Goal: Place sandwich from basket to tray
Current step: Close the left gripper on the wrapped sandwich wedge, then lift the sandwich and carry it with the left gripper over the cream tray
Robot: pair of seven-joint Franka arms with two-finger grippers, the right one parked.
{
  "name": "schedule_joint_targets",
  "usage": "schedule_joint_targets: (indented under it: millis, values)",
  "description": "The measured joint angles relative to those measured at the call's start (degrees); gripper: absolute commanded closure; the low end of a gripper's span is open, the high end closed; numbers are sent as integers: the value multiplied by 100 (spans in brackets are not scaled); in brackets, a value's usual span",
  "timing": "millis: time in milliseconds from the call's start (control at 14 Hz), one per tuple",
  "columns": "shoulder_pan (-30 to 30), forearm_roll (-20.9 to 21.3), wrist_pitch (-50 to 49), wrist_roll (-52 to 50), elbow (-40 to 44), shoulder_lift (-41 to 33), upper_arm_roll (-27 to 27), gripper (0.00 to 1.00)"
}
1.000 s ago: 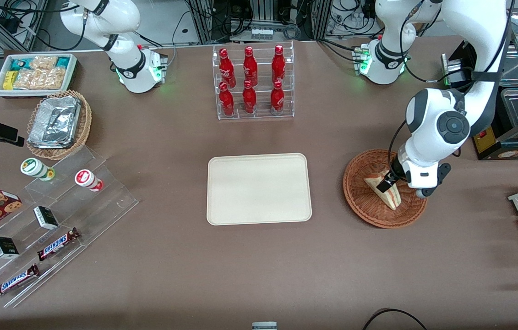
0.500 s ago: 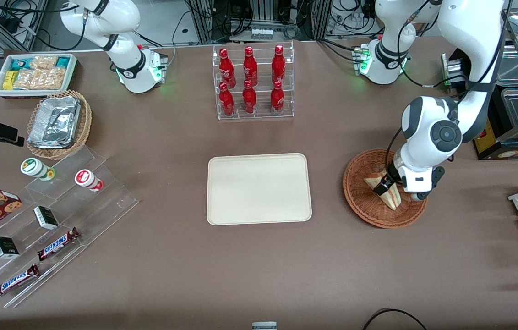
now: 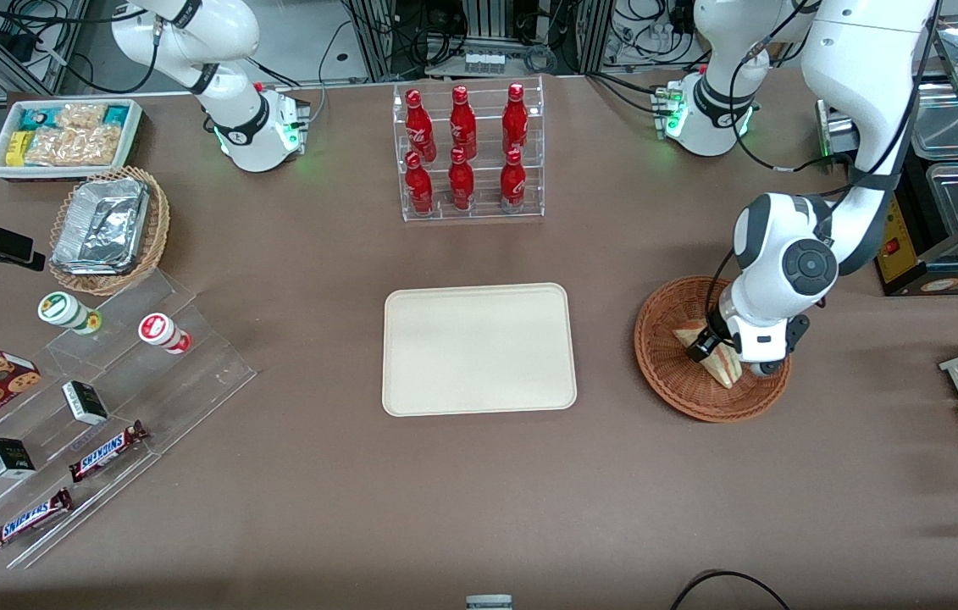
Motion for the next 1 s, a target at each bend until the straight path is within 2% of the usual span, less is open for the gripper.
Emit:
schedule_joint_targets:
  millis: [500, 786, 1000]
  values:
    - [1, 8, -575, 697, 123, -373, 9, 100]
    - [-17, 8, -1571, 1033, 920, -487, -17, 100]
    - [-335, 8, -1963, 1074, 1510, -395, -65, 100]
